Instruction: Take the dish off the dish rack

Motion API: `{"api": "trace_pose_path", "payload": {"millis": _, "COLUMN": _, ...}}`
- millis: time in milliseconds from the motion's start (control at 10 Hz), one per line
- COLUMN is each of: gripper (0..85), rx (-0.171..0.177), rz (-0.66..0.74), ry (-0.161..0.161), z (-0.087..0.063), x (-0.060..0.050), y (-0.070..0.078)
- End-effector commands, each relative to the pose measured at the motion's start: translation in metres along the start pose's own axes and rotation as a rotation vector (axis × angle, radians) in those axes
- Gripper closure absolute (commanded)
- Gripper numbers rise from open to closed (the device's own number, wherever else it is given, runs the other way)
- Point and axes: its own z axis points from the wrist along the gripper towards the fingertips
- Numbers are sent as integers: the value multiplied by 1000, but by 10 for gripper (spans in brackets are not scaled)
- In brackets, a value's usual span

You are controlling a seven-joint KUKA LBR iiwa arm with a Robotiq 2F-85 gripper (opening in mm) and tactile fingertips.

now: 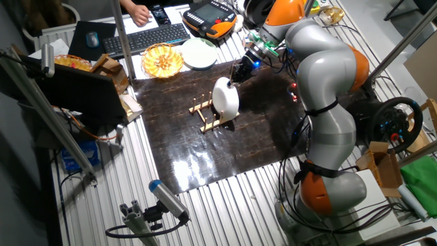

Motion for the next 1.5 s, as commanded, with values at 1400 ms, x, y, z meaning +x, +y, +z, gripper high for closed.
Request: {"api": "trace_pose_path", "payload": {"millis": 1400, "gripper": 843, "rx": -57, "rz": 102, "ry": 43, "z": -22, "x": 21, "y": 38}}
